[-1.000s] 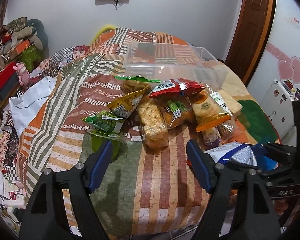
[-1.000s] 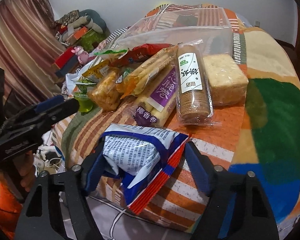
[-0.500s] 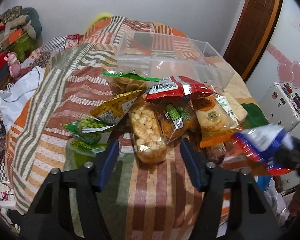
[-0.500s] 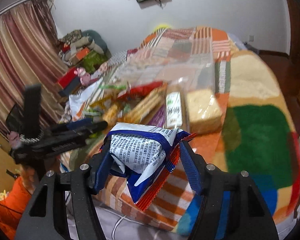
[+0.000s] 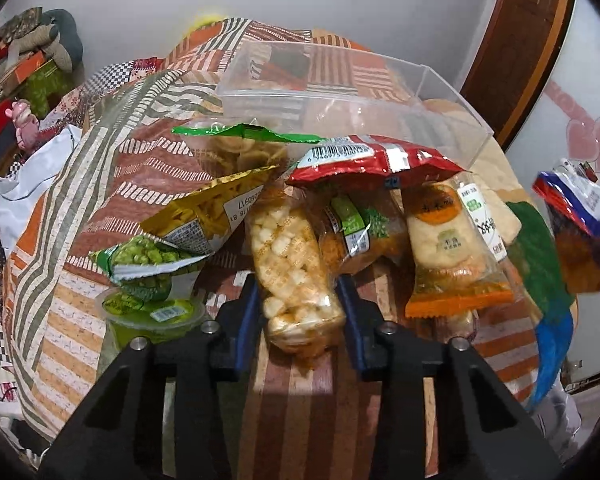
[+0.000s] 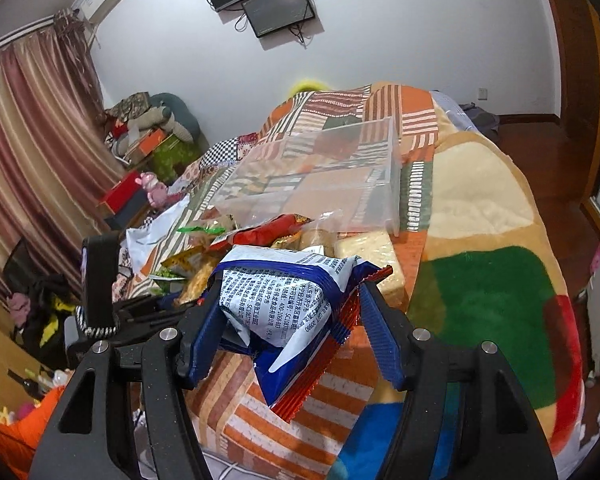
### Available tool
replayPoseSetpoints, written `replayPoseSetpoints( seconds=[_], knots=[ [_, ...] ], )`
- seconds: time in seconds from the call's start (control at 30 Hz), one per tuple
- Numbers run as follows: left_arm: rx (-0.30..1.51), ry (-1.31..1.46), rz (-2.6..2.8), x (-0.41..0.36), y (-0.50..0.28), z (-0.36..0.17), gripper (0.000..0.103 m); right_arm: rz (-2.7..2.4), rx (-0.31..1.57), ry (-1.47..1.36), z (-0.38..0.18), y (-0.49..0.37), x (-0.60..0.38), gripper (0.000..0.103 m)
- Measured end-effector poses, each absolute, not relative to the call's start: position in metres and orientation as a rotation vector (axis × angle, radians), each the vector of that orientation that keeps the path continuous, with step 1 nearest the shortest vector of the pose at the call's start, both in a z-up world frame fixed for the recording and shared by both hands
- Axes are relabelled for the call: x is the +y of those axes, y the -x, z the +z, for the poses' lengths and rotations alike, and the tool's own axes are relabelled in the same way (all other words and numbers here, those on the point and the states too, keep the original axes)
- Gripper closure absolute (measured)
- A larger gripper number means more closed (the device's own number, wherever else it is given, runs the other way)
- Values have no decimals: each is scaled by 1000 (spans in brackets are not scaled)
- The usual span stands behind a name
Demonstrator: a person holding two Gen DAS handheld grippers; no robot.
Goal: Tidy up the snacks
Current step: 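Grasp the clear bag of round puffs with the left gripper while the right holds the chip bag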
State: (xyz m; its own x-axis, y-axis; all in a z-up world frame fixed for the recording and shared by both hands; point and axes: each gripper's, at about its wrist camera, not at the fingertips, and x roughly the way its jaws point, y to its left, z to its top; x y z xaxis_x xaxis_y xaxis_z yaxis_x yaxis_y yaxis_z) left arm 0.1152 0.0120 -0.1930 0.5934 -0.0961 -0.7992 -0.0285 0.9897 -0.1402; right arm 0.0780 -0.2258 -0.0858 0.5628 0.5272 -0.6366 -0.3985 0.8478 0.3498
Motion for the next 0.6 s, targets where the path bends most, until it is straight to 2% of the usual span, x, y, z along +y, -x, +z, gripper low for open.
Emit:
replayPoseSetpoints(
  seconds=[0.3, 0.6],
  knots=[
    [937, 128, -80, 12, -84, -181, 67, 554, 807, -181, -85, -76, -230, 41],
    [830, 113, -71, 17, -61, -142, 70, 544, 779, -185, -79, -79, -231, 41]
  ],
)
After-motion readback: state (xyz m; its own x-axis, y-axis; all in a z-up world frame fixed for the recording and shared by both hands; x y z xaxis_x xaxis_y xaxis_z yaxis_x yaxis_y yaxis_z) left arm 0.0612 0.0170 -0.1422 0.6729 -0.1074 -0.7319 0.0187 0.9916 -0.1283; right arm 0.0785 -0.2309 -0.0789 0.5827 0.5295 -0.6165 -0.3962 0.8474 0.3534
